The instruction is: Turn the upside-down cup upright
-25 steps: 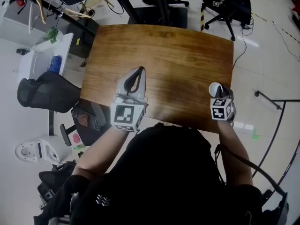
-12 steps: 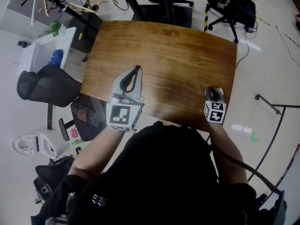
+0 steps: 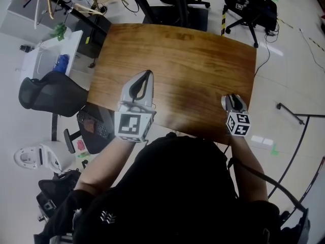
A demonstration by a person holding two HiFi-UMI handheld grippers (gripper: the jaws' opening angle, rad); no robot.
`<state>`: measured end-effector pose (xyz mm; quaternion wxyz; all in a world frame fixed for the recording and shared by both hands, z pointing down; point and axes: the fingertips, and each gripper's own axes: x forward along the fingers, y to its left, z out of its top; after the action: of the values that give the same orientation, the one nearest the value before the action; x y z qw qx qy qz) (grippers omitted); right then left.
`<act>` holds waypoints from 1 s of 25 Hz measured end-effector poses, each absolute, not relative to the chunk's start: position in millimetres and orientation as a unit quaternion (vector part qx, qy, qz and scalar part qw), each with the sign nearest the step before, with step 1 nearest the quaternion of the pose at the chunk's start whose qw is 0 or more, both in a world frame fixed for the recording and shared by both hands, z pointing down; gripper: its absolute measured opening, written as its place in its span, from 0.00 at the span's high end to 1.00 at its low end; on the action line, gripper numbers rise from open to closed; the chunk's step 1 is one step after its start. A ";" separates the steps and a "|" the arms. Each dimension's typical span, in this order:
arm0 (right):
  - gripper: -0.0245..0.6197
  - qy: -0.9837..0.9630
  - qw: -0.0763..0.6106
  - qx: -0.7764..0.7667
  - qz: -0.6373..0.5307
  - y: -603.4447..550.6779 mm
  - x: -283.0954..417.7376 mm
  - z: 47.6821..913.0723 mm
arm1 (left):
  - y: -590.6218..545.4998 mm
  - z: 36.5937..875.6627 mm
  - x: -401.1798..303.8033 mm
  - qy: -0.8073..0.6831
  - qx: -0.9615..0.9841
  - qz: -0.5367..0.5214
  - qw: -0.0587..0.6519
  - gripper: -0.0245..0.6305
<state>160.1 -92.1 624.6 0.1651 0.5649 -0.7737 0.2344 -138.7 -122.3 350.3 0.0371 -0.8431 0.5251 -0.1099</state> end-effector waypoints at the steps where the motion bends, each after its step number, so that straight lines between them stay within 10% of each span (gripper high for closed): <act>1: 0.81 -0.772 0.159 0.571 0.230 -92.6 170.0 618.8 | -122.7 350.4 -137.2 0.524 -0.844 -0.110 0.038 0.96; 13: 0.76 -0.728 0.121 0.504 0.450 -78.6 214.7 672.7 | -128.7 350.5 -120.1 0.517 -0.848 -0.111 0.038 0.96; 16: 0.96 -0.741 0.153 0.496 0.427 -76.8 206.2 674.7 | -129.0 349.9 -117.4 0.513 -0.850 -0.111 0.040 0.96; 20: 0.96 -0.763 0.164 0.486 0.394 -78.1 198.8 666.6 | -130.3 352.9 -115.7 0.515 -0.849 -0.113 0.038 0.96; 25: 0.66 -0.788 0.191 0.470 0.348 -84.9 187.2 647.6 | -128.3 351.5 -109.4 0.512 -0.851 -0.112 0.037 0.96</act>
<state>187.2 -84.9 647.6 0.1911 0.4702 -0.7884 0.3475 -109.4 -128.3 351.5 0.0365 -0.8510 0.5118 -0.1119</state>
